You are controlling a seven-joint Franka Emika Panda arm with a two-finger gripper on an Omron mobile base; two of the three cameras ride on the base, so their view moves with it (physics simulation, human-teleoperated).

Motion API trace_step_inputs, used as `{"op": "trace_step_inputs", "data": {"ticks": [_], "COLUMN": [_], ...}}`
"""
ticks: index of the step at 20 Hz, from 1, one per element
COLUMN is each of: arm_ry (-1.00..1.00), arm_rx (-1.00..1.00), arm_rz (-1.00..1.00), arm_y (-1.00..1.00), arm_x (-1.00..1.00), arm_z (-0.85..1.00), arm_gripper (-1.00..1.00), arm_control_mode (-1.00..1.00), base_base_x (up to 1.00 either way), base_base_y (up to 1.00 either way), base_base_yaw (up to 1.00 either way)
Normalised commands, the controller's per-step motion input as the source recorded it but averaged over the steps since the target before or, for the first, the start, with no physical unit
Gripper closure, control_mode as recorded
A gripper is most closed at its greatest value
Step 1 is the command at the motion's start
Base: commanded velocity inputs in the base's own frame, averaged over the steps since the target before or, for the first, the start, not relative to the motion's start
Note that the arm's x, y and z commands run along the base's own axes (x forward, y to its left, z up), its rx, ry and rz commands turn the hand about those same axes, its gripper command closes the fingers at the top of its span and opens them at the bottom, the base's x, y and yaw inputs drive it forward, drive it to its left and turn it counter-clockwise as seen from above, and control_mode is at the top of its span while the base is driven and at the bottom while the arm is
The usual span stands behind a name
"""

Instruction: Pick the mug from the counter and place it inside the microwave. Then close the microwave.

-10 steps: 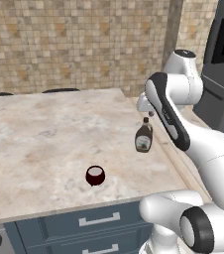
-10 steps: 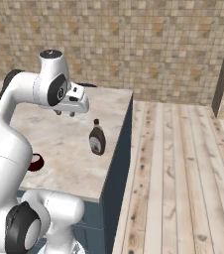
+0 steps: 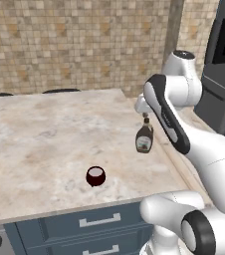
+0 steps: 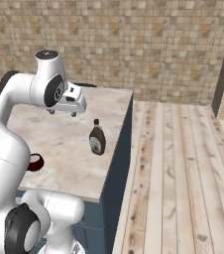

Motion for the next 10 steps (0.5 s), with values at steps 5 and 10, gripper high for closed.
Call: {"op": "trace_step_inputs", "data": {"ticks": [5,10], "arm_ry": [0.0,0.03], "arm_rx": [0.0,0.0], "arm_rz": [0.01,0.07], "arm_y": [0.24,0.49], "arm_x": [-0.3,-0.4], "arm_z": [-0.03,-0.19], "arm_gripper": [-1.0,-1.0], "arm_control_mode": [-1.0,-1.0], "base_base_x": [0.0,0.0], "base_base_y": [0.0,0.0], "base_base_yaw": [0.0,0.0]}}
